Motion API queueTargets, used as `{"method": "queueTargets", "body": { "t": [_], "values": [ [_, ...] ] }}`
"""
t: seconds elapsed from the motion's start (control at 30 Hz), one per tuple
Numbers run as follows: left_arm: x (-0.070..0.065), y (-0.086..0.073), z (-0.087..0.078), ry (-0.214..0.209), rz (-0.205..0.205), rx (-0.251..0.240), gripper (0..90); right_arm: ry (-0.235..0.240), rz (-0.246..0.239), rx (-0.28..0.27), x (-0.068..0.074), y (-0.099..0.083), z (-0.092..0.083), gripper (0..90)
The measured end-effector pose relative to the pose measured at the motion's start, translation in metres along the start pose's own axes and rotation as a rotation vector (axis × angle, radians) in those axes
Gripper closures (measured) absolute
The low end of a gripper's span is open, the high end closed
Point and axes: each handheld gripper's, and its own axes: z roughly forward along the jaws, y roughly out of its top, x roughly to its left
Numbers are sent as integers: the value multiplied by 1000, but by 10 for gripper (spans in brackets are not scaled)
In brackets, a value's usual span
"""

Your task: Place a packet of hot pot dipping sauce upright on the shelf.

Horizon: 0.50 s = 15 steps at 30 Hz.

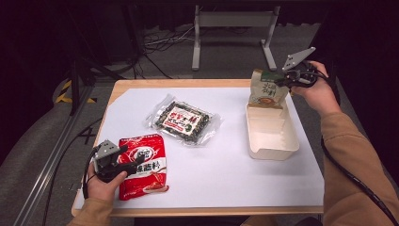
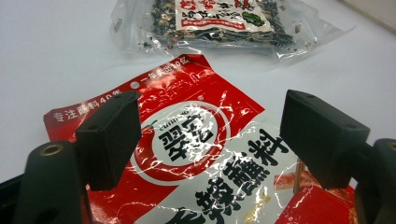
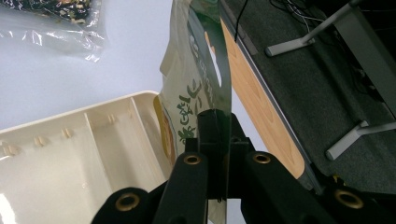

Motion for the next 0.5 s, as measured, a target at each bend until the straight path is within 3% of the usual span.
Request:
{"method": "queueTargets", "body": {
  "t": [0.3,0.5],
  "values": [
    [-1,1,2,-7,2,-3,211,34,40,-14,4,-6,7,879],
    [-1,2,3,-7,2,-2,211,48,43,6,6,-9,13,878]
  ]
}}
